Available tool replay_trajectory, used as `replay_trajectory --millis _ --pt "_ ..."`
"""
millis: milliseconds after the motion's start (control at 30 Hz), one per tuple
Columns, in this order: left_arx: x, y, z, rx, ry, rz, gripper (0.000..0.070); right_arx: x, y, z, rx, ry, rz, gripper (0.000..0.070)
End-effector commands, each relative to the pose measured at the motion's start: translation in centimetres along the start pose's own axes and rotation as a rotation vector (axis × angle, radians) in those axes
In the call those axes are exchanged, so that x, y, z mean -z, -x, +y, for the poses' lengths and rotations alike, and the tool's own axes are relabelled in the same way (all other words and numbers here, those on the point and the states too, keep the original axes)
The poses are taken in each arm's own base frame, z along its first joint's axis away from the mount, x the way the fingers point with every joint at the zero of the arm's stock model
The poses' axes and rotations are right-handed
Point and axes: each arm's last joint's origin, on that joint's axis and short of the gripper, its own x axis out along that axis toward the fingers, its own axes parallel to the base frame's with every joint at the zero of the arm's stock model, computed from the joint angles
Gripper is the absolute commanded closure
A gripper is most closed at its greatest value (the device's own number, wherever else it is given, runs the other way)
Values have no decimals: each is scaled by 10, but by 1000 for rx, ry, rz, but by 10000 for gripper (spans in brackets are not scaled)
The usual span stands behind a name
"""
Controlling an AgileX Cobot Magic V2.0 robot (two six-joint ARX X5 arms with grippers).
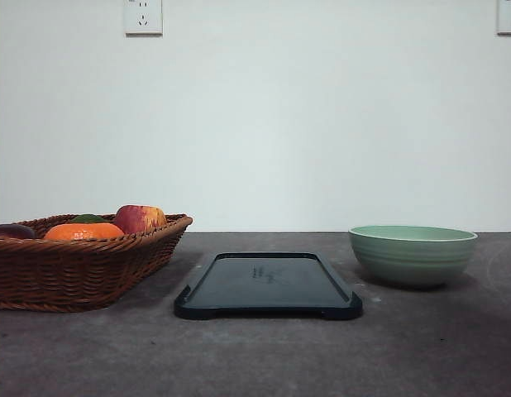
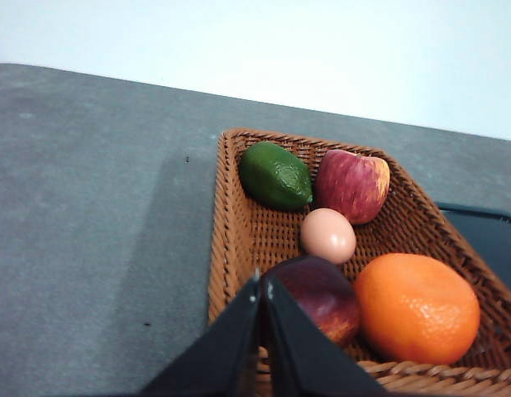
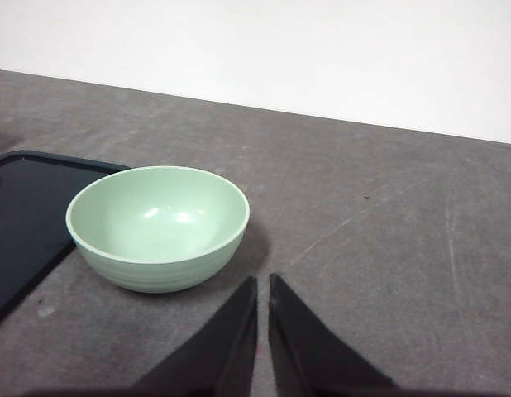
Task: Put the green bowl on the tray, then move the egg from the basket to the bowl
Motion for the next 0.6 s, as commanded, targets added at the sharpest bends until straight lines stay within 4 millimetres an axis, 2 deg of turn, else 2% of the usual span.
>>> replay_trajectory --millis 0,200,467,567 --pt "5 -2 1 -1 67 7 700 0 0 0 1 -14 -6 682" --pt "5 -2 1 -1 243 7 700 0 0 0 1 -73 -6 683" --pt "5 -2 1 -1 553 6 700 -1 0 -1 27 -471 -22 693" --pt "4 -2 1 5 594 -6 700 -6 0 -1 10 -541 -71 693"
